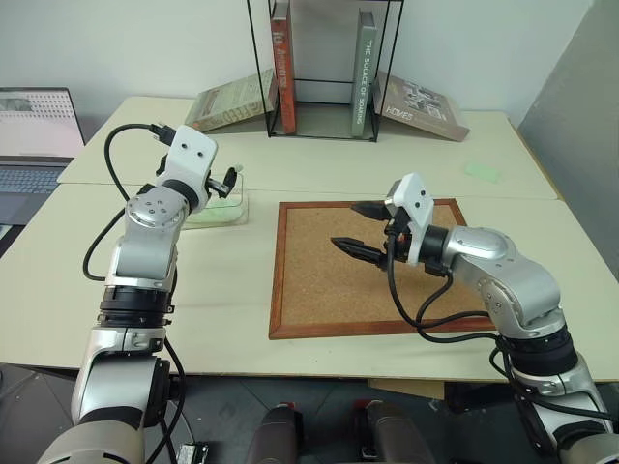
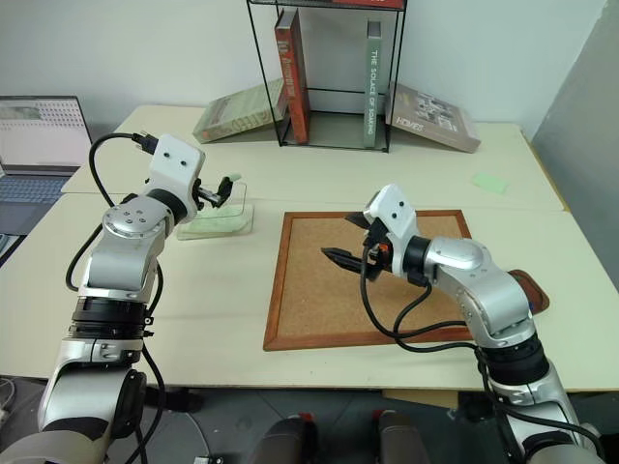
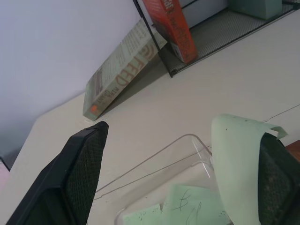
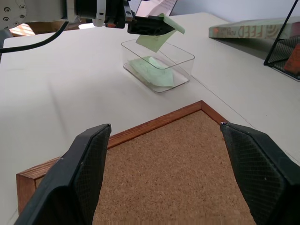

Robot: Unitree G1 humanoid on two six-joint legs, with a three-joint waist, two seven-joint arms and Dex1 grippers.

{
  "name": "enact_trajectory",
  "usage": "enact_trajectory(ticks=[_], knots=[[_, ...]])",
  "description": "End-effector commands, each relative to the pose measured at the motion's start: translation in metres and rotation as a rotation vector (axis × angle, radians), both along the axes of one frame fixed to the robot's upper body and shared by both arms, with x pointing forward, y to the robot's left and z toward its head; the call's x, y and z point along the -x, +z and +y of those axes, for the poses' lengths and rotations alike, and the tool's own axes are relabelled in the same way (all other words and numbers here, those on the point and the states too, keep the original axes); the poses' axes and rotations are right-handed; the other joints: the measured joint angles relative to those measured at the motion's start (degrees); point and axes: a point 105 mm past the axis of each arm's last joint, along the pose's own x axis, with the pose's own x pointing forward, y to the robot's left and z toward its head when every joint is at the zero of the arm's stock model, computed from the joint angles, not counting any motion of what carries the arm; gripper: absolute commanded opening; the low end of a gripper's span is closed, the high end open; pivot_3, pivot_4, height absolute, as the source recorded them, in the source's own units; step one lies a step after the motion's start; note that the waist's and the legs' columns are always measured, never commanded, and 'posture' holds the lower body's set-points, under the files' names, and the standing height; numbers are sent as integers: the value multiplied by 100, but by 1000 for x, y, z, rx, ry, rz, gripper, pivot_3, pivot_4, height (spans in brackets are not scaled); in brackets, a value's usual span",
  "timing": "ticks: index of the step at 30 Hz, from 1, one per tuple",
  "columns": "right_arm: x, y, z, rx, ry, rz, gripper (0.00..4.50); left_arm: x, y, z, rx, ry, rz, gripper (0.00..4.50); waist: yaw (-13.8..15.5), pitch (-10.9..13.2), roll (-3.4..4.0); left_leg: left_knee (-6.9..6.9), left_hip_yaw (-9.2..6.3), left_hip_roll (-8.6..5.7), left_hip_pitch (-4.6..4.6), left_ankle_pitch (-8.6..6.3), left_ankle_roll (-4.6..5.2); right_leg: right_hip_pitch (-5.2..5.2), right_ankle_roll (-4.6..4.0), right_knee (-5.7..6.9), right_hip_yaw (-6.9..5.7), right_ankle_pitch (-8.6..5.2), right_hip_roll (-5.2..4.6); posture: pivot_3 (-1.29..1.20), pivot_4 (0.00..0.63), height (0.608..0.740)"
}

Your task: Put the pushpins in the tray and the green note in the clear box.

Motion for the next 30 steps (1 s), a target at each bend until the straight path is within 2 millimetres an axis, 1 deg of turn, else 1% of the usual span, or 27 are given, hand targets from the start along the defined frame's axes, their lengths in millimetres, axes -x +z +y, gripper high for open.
enact_trajectory(ticks=[1, 3, 5, 6, 8, 10, 13, 16, 19, 23, 26, 28, 30], knots=[[6, 14, -1, -18, 20, -54, 3930, 0, 2, 27, 123, 111, -18, 4198, 2, 0, 0, 1, -1, 0, 0, 0, 0, 0, 0, 2, -1, 0, 0, 0, 150, 740], [5, 13, -1, -17, 18, -54, 3930, -2, -7, 35, 175, 148, 9, 4198, 2, 0, 0, 3, 0, 0, 0, 0, 0, 1, 1, 2, -2, -1, 0, 0, 150, 740], [6, 14, -1, -16, 18, -56, 3930, -4, -15, 38, 290, 162, 48, 4198, 10, 0, -1, 6, -1, -1, -1, 0, 0, 2, 1, 0, -3, -1, 0, 0, 150, 740], [6, 14, -1, -16, 18, -57, 3930, -6, -19, 38, 317, 162, 70, 4198, 14, 0, -1, 7, 0, -2, -1, 0, 0, 3, 1, 1, -4, 0, -1, 0, 150, 740], [6, 14, -1, -17, 18, -59, 3930, -8, -22, 37, 296, 142, 93, 4198, 26, 0, -1, 13, -2, -2, -7, 0, 0, 2, 1, -1, -5, 0, -1, 0, 150, 740], [6, 15, -1, -18, 18, -61, 3930, -9, -21, 35, 271, 121, 98, 4198, 30, 0, -1, 15, -3, -5, -9, 0, 0, 2, 1, -2, -6, 0, -2, 0, 150, 740], [7, 15, 0, -19, 17, -65, 3930, -12, -21, 27, 236, 45, 129, 4198, 32, 0, -1, 17, -3, -5, -10, 0, 0, 2, 0, -3, -6, 0, -2, 0, 150, 740], [7, 15, 0, -20, 16, -68, 3930, -14, -21, 24, 299, 22, 151, 4198, 29, 0, -1, 17, -3, -5, -9, 0, 0, 2, 0, -1, -6, 0, -2, 0, 150, 740], [8, 15, 0, -19, 16, -71, 3930, -16, -18, 26, 332, 32, 138, 4198, 24, 0, -1, 17, -2, -4, -9, 0, 0, 2, 1, -1, -6, 0, -2, 0, 150, 740], [8, 14, 0, -14, 14, -77, 3930, -17, -4, 17, 464, -11, 83, 4198, 23, 0, -1, 17, -2, -4, -10, 0, 0, 2, 1, -2, -4, 0, -2, 0, 150, 740], [8, 15, 1, -19, 18, -85, 3930, -16, 1, 12, 642, -42, 72, 4198, 23, 0, -1, 18, -2, -3, -10, 0, 0, 2, 1, -2, -4, 0, -2, 0, 150, 740], [8, 15, 1, -22, 22, -91, 3930, -15, 4, 14, 737, -33, 60, 4198, 23, 0, -1, 19, -4, -3, -11, 0, 0, 2, 1, -2, -2, 0, -3, 0, 150, 740], [8, 15, 2, -24, 24, -96, 3930, -15, 12, 15, 814, -35, 35, 4198, 22, 0, -2, 21, -6, -3, -11, 0, 0, 3, 1, 0, -3, 0, -3, 0, 150, 740]])
